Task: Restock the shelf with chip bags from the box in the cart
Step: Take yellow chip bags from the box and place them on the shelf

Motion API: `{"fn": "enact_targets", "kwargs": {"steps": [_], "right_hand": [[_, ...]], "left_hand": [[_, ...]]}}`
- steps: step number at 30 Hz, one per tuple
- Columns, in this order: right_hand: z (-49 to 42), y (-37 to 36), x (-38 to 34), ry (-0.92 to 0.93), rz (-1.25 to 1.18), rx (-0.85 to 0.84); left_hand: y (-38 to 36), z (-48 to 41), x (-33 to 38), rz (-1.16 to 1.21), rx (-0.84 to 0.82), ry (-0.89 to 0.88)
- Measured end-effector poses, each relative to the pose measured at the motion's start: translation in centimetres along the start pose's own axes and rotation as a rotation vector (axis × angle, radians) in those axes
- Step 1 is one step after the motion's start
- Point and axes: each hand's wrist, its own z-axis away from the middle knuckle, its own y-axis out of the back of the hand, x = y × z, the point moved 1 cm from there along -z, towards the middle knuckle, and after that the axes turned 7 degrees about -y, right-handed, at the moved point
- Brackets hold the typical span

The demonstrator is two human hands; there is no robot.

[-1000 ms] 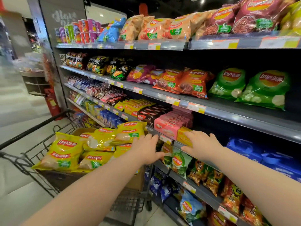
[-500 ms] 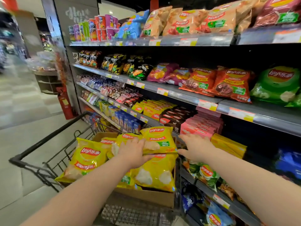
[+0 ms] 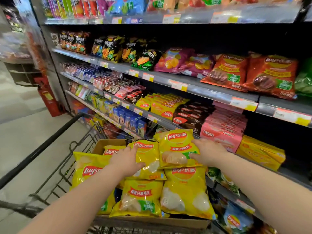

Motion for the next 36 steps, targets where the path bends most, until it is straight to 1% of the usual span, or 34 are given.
{"fn": "enact_targets", "kwargs": {"steps": [4,9,12,19,21,26,29,34,36], "right_hand": [[-3.8,-0.6,0.0,-0.016,-0.007,-0.034],[-9.0,-2.0,0.3,-0.061,-0.071,-0.1],[-12.1,-3.1,0.8,-0.101,-0.19,-0.142],[-15.8,-5.3,1.2,-0.245,-0.53,-0.264],[-16.3,-5.6,1.2,-0.29,-0.63,-0.284],[-17.1,-5.8,1.8,-0.398,-0.794,-0.361],[-17.2,-6.1,1.9,-0.457,-0.913,-0.415],[-17.6,-6.3,1.8,-0.46,-1.117,-0.464],[-17.7,-6.1,1.7,-0.454,-1.152,-0.465]], "left_hand": [[-1.3,-2.8,-1.6,0.055,-0.036,0.037],[-2.2,-6.2,-2.8,0.11,-0.097,0.138],[-2.4,-8.5,-3.3,0.204,-0.088,0.173],[-4.6,-11.2,-4.0,0.629,-0.091,0.382],[-5.1,-11.6,-4.3,0.689,-0.105,0.417],[-5.6,-12.6,-5.0,0.85,-0.1,0.524],[-5.8,-13.2,-5.1,0.899,-0.097,0.576],[-5.7,-13.5,-5.6,0.985,-0.129,0.624],[-5.5,-13.5,-6.0,1.046,-0.131,0.656]]}}
